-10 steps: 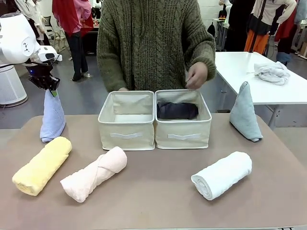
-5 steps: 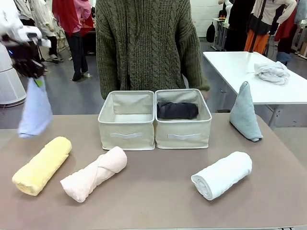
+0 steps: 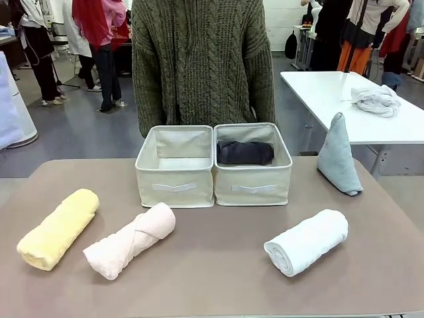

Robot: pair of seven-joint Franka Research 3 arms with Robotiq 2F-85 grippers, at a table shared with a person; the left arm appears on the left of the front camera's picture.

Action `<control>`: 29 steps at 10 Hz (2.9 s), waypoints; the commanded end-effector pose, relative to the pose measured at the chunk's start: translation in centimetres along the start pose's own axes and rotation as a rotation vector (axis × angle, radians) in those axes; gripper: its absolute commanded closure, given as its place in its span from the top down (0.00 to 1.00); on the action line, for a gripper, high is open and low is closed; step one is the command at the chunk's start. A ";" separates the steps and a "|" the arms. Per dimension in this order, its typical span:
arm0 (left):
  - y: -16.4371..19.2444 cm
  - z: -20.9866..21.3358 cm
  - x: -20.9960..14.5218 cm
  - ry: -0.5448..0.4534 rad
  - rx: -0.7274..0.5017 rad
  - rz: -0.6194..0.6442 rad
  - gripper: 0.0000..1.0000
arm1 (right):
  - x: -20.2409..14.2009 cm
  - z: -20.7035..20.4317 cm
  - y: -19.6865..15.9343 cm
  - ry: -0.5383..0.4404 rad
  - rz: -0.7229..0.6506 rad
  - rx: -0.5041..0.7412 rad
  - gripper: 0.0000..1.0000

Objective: Sort the towels based on their folding style.
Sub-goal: Pick up one triangle-folded towel and place it in the left Fabric basket.

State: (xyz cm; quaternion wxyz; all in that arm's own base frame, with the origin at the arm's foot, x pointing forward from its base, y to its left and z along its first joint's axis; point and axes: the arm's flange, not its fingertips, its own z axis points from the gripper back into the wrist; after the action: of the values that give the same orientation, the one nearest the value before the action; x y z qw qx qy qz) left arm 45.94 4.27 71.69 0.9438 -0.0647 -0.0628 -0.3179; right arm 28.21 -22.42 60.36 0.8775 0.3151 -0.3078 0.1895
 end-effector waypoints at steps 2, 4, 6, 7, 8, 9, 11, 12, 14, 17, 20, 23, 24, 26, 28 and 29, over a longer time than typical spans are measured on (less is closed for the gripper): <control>0.4 -0.8 1.6 0.023 0.018 0.012 0.00 | 0.0 0.0 0.1 -0.014 0.006 0.015 1.00; 0.3 -0.6 0.2 0.008 -0.003 0.001 0.15 | 0.0 0.0 0.1 -0.014 0.006 0.015 1.00; -4.7 0.2 2.8 -0.038 0.118 -0.244 0.15 | 0.0 0.0 0.1 -0.014 0.006 0.015 1.00; -7.5 0.1 4.8 -0.037 0.145 -0.367 0.15 | 0.0 0.0 0.1 -0.014 0.006 0.015 1.00; -9.1 -0.4 5.4 -0.006 0.167 -0.441 0.15 | 0.0 0.0 0.1 -0.014 0.006 0.015 1.00; -7.3 0.9 2.7 0.124 0.185 -0.439 0.15 | 0.0 0.0 0.1 -0.014 0.006 0.015 1.00; -1.1 4.5 -8.8 0.127 0.100 -0.362 0.15 | 0.0 0.0 0.1 -0.014 0.006 0.015 1.00; -0.9 4.0 -15.6 0.067 0.075 -0.219 0.15 | 0.0 0.0 0.1 -0.014 0.006 0.015 1.00; 0.5 3.8 -17.3 0.060 0.062 -0.171 0.15 | 0.0 0.0 0.1 -0.014 0.006 0.015 1.00; 1.1 2.7 -17.3 0.040 0.052 -0.180 0.15 | 0.0 0.0 0.1 -0.014 0.006 0.015 1.00; 1.6 1.9 -16.6 0.018 0.023 -0.182 0.15 | 0.0 0.0 0.1 -0.014 0.006 0.015 1.00; 2.1 1.8 -16.3 0.004 0.021 -0.164 0.15 | 0.0 0.0 0.1 -0.014 0.006 0.015 1.00; 2.2 1.9 -16.1 0.002 0.022 -0.164 0.15 | 0.0 0.0 0.1 -0.014 0.006 0.015 1.00; 2.5 1.7 -16.0 -0.005 0.024 -0.151 0.15 | 0.0 0.0 0.1 -0.014 0.006 0.015 1.00; 3.0 2.2 -15.5 0.000 0.041 -0.155 0.15 | 0.0 0.0 0.1 -0.014 0.006 0.015 1.00; 2.5 2.1 -15.3 0.002 0.050 -0.147 0.15 | 0.0 0.0 0.1 -0.014 0.006 0.015 1.00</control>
State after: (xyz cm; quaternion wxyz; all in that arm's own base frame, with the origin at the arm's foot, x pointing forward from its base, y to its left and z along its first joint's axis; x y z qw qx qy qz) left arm 35.03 16.06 70.65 0.9149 -0.0414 -0.0669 -0.3959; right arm 28.18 -22.46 60.38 0.8779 0.3147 -0.3079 0.1886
